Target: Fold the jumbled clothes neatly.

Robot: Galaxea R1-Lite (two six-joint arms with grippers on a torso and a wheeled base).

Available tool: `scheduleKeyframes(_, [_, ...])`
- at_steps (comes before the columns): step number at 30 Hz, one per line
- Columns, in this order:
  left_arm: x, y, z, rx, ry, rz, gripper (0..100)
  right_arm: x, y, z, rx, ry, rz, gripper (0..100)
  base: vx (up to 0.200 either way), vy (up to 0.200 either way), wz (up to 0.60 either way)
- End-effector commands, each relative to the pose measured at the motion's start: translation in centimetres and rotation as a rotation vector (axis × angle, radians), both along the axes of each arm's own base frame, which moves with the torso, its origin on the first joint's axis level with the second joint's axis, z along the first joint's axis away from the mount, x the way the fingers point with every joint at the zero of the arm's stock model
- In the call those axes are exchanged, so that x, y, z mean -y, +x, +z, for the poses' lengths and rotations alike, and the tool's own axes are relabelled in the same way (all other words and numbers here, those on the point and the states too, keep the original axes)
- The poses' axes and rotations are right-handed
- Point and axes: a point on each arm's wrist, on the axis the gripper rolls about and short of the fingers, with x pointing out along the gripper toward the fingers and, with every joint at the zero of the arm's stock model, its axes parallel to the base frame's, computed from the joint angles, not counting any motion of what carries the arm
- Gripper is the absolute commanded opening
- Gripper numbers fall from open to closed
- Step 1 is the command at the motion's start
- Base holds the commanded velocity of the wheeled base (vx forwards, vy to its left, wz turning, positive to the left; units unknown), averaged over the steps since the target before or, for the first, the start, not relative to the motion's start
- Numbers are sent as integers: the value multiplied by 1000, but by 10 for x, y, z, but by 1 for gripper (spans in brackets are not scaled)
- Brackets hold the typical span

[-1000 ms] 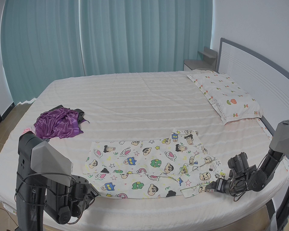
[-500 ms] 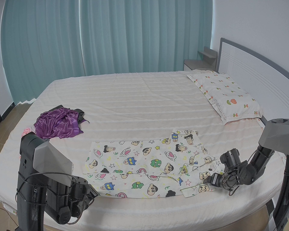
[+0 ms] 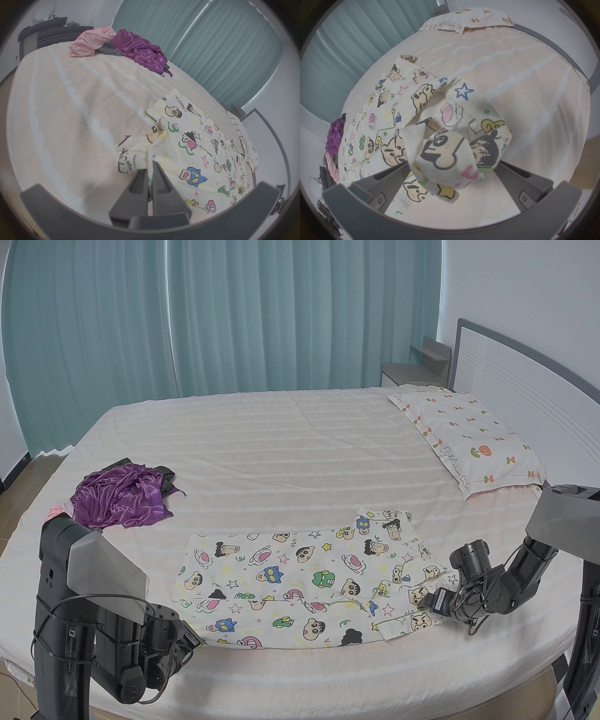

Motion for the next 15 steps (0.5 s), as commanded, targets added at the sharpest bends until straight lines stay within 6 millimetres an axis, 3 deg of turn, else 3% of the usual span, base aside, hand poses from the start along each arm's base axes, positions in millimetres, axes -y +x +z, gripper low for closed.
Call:
scheduleKeyframes(1, [0, 1, 1, 14, -5, 1, 0, 0, 2, -2, -2, -1, -1, 0, 0, 0, 0])
scheduleKeyframes(11, [0, 1, 0, 11, -3, 0, 0, 1, -1, -1, -3, 2, -6, 0, 0, 0, 0])
scheduleKeyframes(15, [0, -1, 1, 5, 13, -12, 0, 1, -8, 9, 8, 16, -16, 0, 0, 0, 0])
